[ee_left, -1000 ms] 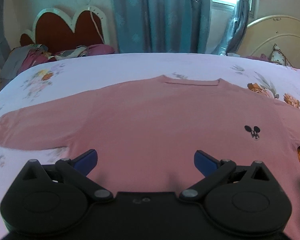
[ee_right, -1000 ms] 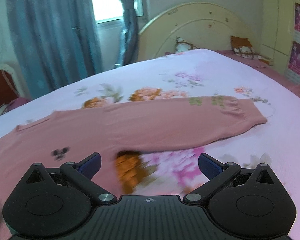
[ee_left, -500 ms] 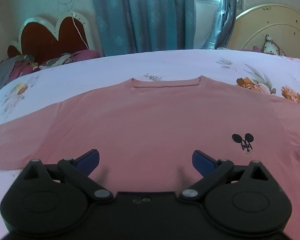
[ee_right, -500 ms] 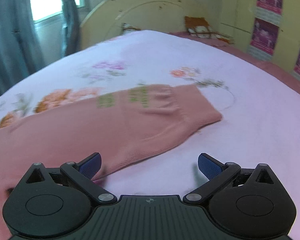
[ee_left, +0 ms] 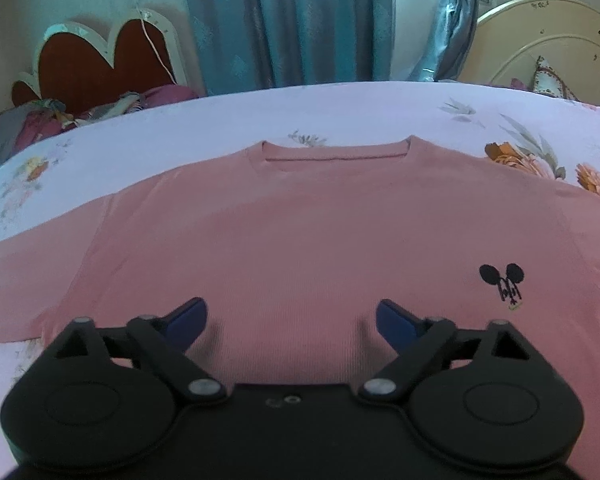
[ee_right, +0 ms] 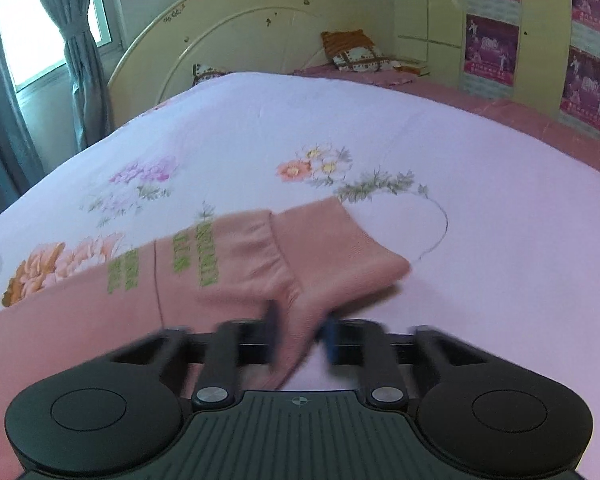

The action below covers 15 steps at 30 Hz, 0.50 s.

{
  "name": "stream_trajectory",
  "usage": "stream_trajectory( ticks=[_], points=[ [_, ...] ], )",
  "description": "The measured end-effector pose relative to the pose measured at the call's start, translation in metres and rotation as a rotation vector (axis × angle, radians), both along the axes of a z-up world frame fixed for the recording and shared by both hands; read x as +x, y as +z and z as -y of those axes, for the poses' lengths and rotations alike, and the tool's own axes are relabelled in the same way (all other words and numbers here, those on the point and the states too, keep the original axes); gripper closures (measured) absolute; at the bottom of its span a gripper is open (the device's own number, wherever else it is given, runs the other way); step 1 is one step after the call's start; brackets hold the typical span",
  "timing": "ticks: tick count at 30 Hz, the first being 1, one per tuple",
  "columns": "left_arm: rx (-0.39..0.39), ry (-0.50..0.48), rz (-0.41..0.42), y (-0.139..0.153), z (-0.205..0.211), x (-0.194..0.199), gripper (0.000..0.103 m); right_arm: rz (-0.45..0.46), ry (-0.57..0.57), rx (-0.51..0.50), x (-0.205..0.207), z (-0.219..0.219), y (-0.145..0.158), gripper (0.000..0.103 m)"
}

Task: Fold small clothes
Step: 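Fold the held sleeve across the sweatshirt chest with the right tool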

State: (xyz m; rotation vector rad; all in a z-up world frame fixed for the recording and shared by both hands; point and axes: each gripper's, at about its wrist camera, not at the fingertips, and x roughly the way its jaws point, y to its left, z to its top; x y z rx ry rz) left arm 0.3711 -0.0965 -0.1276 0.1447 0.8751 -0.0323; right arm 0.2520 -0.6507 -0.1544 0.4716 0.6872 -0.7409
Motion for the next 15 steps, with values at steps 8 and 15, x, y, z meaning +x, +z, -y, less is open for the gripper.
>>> stream_trajectory(
  ticks=[8,15],
  points=[
    [-0.042,0.012,-0.017,0.007,-0.023,-0.002,0.022,0.100,0.119,-0.070,0.022,-0.044,0.042,0.094],
    [-0.067,0.004,-0.001,0.011,-0.060,-0.006,0.022,0.208,0.348,-0.099,0.069,-0.153,0.087,0.094]
  ],
)
